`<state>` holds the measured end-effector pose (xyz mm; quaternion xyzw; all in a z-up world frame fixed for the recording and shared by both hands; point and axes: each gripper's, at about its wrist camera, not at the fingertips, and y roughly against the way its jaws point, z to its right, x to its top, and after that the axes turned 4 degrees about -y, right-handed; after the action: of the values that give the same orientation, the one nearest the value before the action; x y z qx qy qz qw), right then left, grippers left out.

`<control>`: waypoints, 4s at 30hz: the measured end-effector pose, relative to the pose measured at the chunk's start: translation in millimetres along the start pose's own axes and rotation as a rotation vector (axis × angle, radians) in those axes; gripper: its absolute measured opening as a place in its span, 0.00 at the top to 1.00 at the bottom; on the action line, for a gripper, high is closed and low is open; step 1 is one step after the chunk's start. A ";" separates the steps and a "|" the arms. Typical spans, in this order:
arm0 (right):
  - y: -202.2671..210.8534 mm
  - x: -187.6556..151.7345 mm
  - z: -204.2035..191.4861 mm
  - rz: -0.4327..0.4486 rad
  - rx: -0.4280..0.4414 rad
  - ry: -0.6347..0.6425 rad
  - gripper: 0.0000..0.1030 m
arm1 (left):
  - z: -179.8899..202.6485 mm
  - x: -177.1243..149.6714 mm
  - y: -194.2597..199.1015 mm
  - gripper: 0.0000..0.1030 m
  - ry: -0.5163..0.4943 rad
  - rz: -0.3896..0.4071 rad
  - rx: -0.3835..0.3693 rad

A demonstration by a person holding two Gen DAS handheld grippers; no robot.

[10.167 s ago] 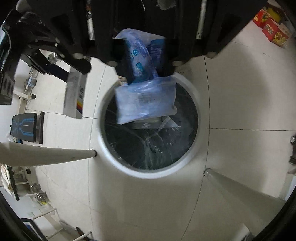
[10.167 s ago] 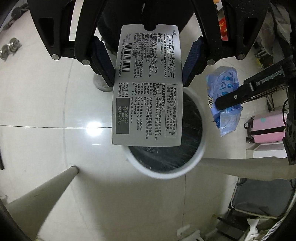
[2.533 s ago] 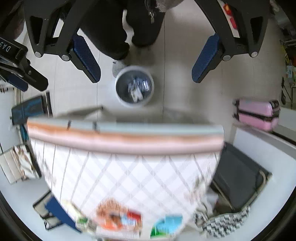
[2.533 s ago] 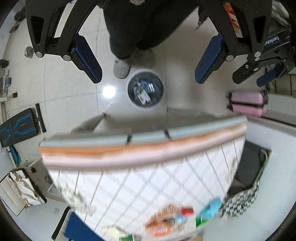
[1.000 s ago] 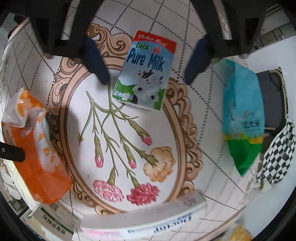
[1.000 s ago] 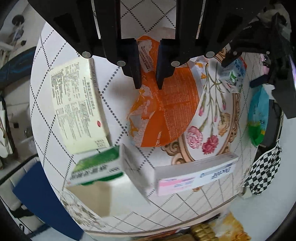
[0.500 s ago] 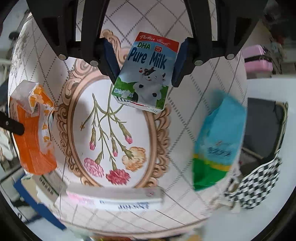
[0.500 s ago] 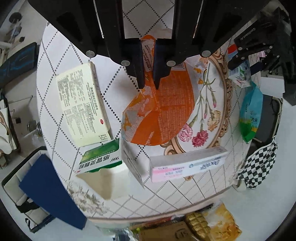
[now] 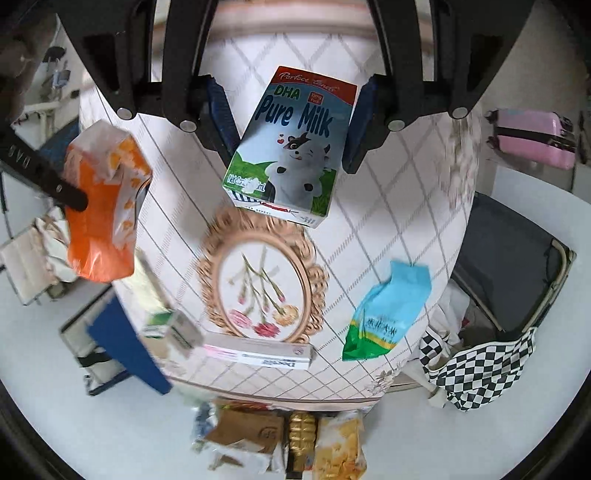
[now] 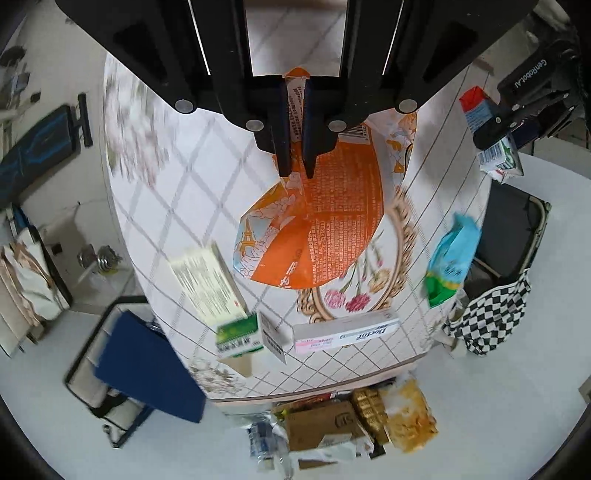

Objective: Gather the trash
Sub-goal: 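Carry the carton and orange bag to the bin and release both, then raise both tools from the bin back over the table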

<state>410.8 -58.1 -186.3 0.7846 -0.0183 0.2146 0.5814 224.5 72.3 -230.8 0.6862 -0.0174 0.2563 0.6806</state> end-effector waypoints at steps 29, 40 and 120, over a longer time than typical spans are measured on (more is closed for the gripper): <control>-173.7 -500.3 96.3 -0.482 0.009 -0.175 0.95 | -21.6 -369.0 -251.6 0.49 0.187 -0.570 -0.168; -341.6 -563.7 119.6 -0.578 0.023 -0.151 0.62 | -34.8 -416.8 -349.3 0.18 0.188 -0.582 -0.124; -132.0 131.8 116.1 -0.265 -0.179 -0.033 0.00 | 52.0 80.7 -96.3 0.00 0.161 -0.170 0.267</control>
<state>603.7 -93.2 -285.4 0.7288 0.0567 0.1207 0.6717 347.5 56.6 -286.6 0.7468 0.1296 0.2518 0.6017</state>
